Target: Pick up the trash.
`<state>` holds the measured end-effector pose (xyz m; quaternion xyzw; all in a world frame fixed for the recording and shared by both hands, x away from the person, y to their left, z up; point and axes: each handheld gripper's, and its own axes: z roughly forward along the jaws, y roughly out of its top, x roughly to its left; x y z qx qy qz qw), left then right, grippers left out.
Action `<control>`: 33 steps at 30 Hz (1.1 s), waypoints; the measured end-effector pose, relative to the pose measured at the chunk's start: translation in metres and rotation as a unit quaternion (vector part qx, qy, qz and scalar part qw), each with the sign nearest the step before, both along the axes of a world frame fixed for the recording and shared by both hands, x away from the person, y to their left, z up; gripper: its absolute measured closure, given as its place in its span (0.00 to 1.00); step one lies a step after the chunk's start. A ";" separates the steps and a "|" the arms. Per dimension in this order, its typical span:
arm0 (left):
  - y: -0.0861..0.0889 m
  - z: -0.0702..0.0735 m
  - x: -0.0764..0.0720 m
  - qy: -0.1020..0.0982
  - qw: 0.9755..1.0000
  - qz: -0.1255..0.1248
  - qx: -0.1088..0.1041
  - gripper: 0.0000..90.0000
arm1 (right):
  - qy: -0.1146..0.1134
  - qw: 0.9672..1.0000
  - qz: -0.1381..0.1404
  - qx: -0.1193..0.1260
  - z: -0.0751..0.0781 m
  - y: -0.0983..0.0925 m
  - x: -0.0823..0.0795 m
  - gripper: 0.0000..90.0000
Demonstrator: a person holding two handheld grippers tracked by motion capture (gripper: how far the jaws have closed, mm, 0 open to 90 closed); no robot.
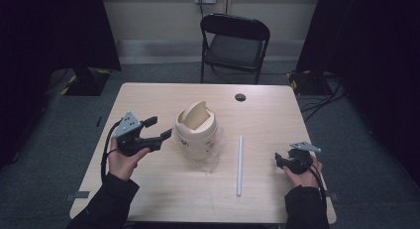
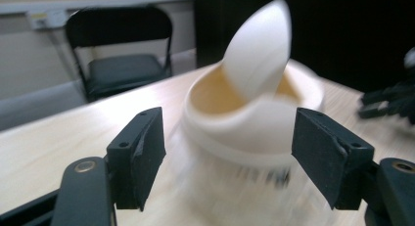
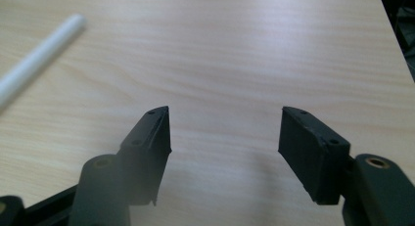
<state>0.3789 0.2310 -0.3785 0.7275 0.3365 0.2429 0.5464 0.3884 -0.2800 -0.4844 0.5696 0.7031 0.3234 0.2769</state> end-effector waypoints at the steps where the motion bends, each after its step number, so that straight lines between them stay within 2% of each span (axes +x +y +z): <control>1: 0.009 -0.006 -0.007 0.009 1.000 0.014 0.003 0.31 | -0.009 1.000 0.008 0.005 0.007 0.004 -0.001 0.41; 2: 0.009 -0.006 -0.007 0.009 1.000 0.014 0.003 0.31 | -0.011 1.000 0.013 0.005 0.010 0.007 -0.001 0.42; 4: 0.022 -0.021 -0.018 0.030 0.999 0.037 0.010 0.32 | -0.019 0.999 0.028 0.008 0.017 0.016 -0.001 0.43; 5: 0.022 -0.021 -0.018 0.030 0.999 0.037 0.010 0.32 | -0.019 0.999 0.028 0.008 0.017 0.016 -0.001 0.43; 6: 0.025 -0.025 -0.021 0.039 0.998 0.042 0.010 0.32 | -0.022 0.999 0.045 0.011 0.022 0.026 -0.001 0.43; 7: 0.030 -0.036 -0.027 0.050 0.997 0.048 0.019 0.32 | -0.022 0.998 0.053 0.013 0.024 0.031 -0.001 0.43; 8: 0.030 -0.036 -0.027 0.050 0.997 0.048 0.019 0.32 | -0.022 0.998 0.053 0.013 0.024 0.031 -0.001 0.43; 9: 0.034 -0.048 -0.032 0.061 0.996 0.058 0.036 0.32 | -0.021 0.997 0.070 0.019 0.027 0.042 0.002 0.46; 10: 0.034 -0.048 -0.032 0.061 0.996 0.058 0.036 0.33 | -0.021 0.997 0.070 0.019 0.027 0.042 0.002 0.46; 11: 0.037 -0.060 -0.035 0.073 0.994 0.066 0.047 0.33 | -0.016 0.997 0.077 0.019 0.027 0.050 0.004 0.47; 12: 0.037 -0.060 -0.035 0.073 0.994 0.066 0.047 0.34 | -0.016 0.997 0.077 0.019 0.027 0.050 0.004 0.47; 13: 0.040 -0.071 -0.038 0.082 0.992 0.075 0.060 0.34 | -0.007 0.996 0.085 0.019 0.026 0.060 0.008 0.48; 14: 0.040 -0.071 -0.038 0.082 0.992 0.075 0.060 0.34 | -0.007 0.996 0.085 0.019 0.026 0.060 0.008 0.48; 15: 0.042 -0.081 -0.041 0.091 0.990 0.083 0.068 0.35 | 0.001 0.995 0.094 0.021 0.025 0.070 0.011 0.50; 16: 0.042 -0.081 -0.041 0.091 0.990 0.083 0.068 0.35 | 0.001 0.995 0.094 0.021 0.025 0.070 0.011 0.50; 18: 0.044 -0.090 -0.042 0.103 0.988 0.087 0.077 0.35 | 0.009 0.994 0.102 0.026 0.022 0.081 0.013 0.51; 19: 0.045 -0.094 -0.042 0.107 0.987 0.091 0.082 0.36 | 0.019 0.994 0.108 0.020 0.019 0.089 0.014 0.54; 20: 0.045 -0.097 -0.042 0.112 0.986 0.094 0.084 0.36 | 0.019 0.994 0.108 0.020 0.019 0.089 0.014 0.54; 21: 0.045 -0.103 -0.042 0.121 0.985 0.095 0.080 0.36 | 0.027 0.993 0.115 0.011 0.015 0.099 0.015 0.55; 22: 0.045 -0.103 -0.042 0.121 0.985 0.095 0.080 0.36 | 0.027 0.993 0.115 0.011 0.015 0.099 0.015 0.55; 23: 0.045 -0.106 -0.042 0.125 0.983 0.099 0.091 0.36 | 0.036 0.992 0.124 0.005 0.011 0.106 0.015 0.57; 24: 0.045 -0.108 -0.042 0.125 0.983 0.099 0.096 0.36 | 0.040 0.991 0.128 0.003 0.010 0.108 0.015 0.57; 26: 0.045 -0.109 -0.042 0.126 0.982 0.100 0.099 0.37 | 0.042 0.991 0.127 0.002 0.009 0.110 0.015 0.58; 27: 0.045 -0.111 -0.042 0.128 0.982 0.102 0.093 0.37 | 0.046 0.991 0.128 0.000 0.008 0.111 0.015 0.59; 29: 0.046 -0.113 -0.041 0.130 0.981 0.103 0.104 0.37 | 0.049 0.990 0.131 -0.003 0.005 0.116 0.015 0.61; 31: 0.045 -0.114 -0.040 0.132 0.981 0.102 0.102 0.37 | 0.046 0.990 0.130 0.001 0.004 0.116 0.015 0.63; 32: 0.045 -0.115 -0.040 0.134 0.980 0.104 0.102 0.37 | 0.062 0.990 0.128 0.004 -0.001 0.118 0.015 0.65; 33: 0.045 -0.115 -0.040 0.136 0.980 0.101 0.102 0.37 | 0.065 0.990 0.127 0.000 -0.003 0.118 0.015 0.67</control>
